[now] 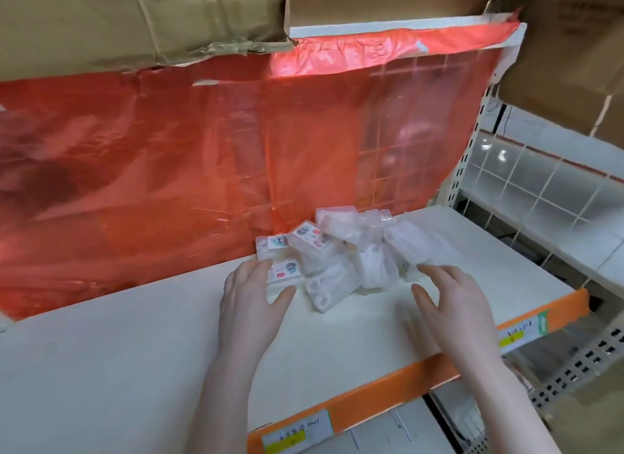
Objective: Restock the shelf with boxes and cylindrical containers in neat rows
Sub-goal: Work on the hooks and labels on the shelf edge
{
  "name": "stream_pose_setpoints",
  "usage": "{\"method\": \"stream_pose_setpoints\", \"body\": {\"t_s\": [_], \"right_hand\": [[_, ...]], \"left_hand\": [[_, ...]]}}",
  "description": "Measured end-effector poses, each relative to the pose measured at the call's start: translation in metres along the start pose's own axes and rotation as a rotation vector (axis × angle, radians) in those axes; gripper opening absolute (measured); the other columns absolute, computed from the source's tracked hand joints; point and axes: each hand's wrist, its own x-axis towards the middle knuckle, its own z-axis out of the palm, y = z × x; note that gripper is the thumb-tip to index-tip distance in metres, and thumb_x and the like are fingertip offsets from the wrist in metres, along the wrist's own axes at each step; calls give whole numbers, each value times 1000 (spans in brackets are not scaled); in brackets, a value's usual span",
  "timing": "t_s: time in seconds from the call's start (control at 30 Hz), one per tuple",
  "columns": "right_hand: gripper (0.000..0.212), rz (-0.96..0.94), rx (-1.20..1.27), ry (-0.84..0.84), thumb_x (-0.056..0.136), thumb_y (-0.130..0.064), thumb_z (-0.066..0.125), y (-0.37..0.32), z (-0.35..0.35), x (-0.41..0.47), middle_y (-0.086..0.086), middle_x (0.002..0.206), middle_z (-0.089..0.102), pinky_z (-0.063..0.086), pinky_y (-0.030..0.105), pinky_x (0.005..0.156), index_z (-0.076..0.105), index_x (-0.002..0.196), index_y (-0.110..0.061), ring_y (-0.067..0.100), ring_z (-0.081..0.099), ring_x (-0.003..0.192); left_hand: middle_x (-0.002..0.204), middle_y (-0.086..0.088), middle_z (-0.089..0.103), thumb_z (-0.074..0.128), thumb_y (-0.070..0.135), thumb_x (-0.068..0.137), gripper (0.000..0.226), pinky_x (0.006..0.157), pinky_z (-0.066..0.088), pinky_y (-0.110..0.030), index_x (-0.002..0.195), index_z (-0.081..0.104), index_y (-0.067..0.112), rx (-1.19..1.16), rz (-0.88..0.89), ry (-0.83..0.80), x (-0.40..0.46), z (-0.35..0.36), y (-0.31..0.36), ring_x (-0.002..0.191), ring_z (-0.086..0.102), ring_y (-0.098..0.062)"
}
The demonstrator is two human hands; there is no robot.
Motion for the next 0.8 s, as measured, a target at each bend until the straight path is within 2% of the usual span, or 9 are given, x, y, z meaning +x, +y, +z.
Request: {"method": "stream_pose_setpoints", "body": {"t_s": [0.17,0.33,0.43,0.57,0.7,0.8], "right_hand": [[27,-120,41,65,77,-6,71,2,15,34,12,91,65,48,41,73,68,103,-8,37,60,84],[26,-242,91,80,75,-2,72,5,26,61,12,93,66,47,38,73,69,101,-6,36,60,84],[20,-291,140,104,80,-7,67,4,30,71,10,92,66,42,34,74,69,100,-8,34,60,84],[26,-325,164,84,78,-16,56,6,35,86,10,91,66,45,35,72,69,99,-9,33,59,83],[22,-330,152,44,78,-5,69,2,43,97,11,94,67,47,38,76,69,100,-7,35,60,87],[24,-385,143,31,74,-3,73,-7,48,104,13,89,67,49,40,72,69,98,-5,36,61,82]], "left_hand": [[146,5,37,64,36,86,58,105,24,-24,138,44,20,71,-9,-101,27,10,-9,135,28,-13],[146,7,37,65,36,85,61,107,24,-23,139,43,21,133,-32,-165,41,22,-15,135,30,-11],[145,8,38,66,35,83,62,106,24,-23,139,43,22,160,-55,-189,46,28,-17,134,31,-10],[146,8,37,65,35,84,62,107,23,-23,140,42,23,182,-71,-202,51,35,-16,135,31,-11],[150,9,32,64,38,86,63,109,21,-23,142,39,24,193,-92,-225,50,39,-17,137,28,-11],[151,10,30,63,39,86,64,110,22,-24,143,37,25,191,-98,-236,48,39,-19,137,28,-10]]}}
